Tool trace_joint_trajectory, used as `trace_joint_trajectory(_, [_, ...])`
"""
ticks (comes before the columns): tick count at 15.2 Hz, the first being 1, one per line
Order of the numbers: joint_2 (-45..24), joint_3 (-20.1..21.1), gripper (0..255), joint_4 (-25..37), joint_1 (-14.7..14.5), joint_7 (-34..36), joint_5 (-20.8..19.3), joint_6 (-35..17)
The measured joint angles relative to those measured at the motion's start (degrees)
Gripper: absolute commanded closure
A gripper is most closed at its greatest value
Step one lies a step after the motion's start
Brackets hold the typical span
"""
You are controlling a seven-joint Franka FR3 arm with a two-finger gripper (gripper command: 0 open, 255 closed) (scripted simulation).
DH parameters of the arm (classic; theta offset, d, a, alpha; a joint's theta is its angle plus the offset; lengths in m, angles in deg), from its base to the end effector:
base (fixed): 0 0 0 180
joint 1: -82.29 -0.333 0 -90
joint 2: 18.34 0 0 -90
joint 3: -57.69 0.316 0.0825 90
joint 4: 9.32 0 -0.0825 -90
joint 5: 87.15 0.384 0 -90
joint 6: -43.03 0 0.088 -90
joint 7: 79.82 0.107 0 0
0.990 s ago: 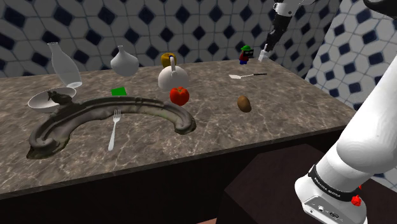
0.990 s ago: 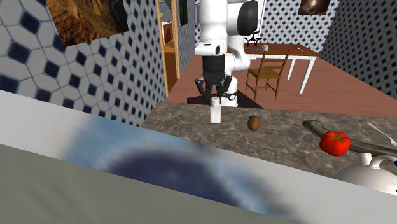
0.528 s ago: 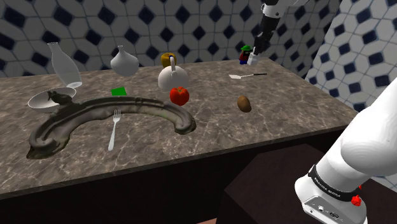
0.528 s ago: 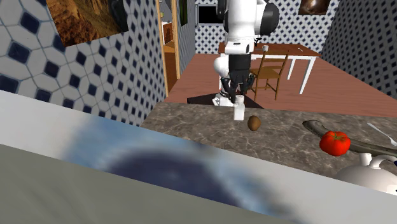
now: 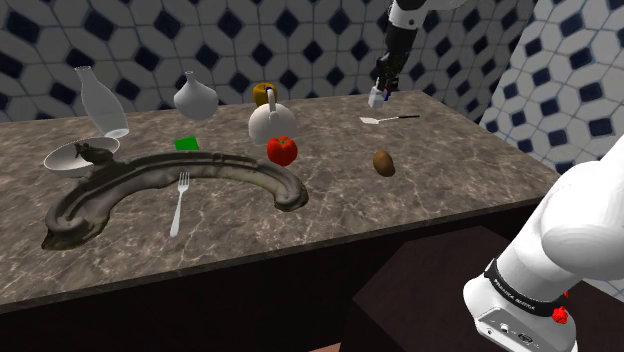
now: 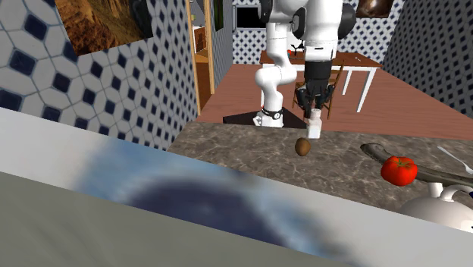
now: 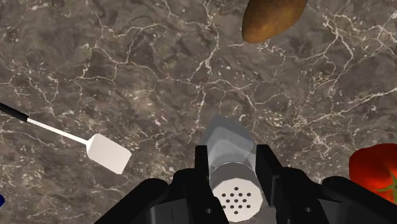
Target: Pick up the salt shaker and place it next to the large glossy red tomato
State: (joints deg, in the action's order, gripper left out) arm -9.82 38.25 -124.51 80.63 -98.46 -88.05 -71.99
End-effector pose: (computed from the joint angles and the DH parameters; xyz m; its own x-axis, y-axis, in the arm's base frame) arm 0.5026 -0.1704 0.5288 0.9898 0.0213 0.1408 0.0199 -0.9997 0.0113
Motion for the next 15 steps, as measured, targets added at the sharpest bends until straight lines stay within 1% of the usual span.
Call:
trace_joint_trajectory(3, [1.52, 2.83, 255, -2.25, -1.74, 4.86, -0.77, -0.81])
trace_joint_trajectory(7, [1.56, 6.25, 255, -2.88, -4.0, 10.68, -1.05, -1.32])
trace_joint_trajectory(15, [-0.17, 12.97, 255, -0.97, -8.65, 22.1, -1.33, -0.88])
